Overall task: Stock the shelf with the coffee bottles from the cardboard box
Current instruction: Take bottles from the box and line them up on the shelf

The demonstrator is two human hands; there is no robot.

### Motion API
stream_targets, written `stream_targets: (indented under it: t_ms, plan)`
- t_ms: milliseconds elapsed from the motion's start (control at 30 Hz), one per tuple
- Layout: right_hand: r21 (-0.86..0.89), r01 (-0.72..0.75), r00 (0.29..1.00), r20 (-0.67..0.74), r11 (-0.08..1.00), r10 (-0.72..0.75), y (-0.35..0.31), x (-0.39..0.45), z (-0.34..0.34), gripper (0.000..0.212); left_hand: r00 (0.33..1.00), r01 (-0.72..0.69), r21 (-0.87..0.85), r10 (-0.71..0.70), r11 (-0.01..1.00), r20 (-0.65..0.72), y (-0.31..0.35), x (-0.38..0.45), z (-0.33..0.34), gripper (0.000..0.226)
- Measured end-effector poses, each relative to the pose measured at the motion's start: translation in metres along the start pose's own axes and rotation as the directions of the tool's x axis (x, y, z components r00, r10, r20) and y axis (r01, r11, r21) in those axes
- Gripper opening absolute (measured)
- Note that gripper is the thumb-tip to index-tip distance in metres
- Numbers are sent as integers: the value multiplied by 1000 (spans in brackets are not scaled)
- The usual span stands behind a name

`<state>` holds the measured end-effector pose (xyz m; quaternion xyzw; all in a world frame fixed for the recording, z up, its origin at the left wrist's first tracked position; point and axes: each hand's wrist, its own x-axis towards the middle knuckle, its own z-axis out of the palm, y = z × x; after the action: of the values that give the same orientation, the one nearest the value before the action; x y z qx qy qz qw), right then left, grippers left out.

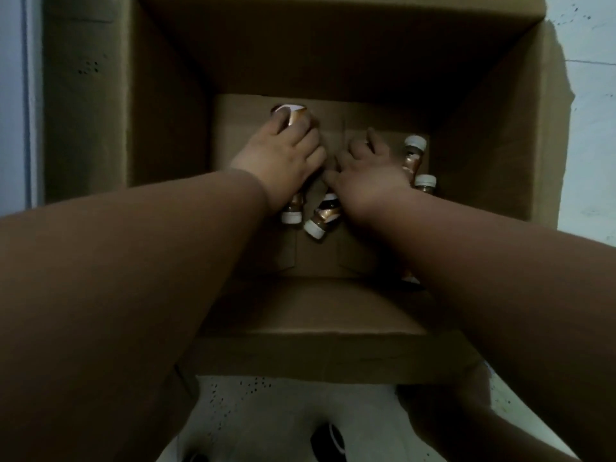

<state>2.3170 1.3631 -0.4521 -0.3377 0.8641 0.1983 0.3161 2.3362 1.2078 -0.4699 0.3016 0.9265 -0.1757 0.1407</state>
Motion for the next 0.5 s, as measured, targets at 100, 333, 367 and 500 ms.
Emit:
stream_targets:
  t_ms: [100, 333, 367, 500]
  plan:
    - [103, 10, 997, -77, 995, -2, 10, -7, 0, 62, 986, 113, -61, -105, 992, 127, -7, -6, -11, 59]
    - [878, -39, 928, -145, 477, 343, 34, -88, -98, 43, 708, 515, -847, -490, -133, 508, -45, -73, -96, 47]
    - [928, -15, 924, -129, 371, 360, 34, -102, -121, 41, 699, 412, -852, -488, -323, 523, -51, -86, -117, 45]
    - [969, 202, 894, -242, 143, 377, 23, -160, -215, 30, 706, 14, -793, -556, -609, 439, -82, -149, -202, 33]
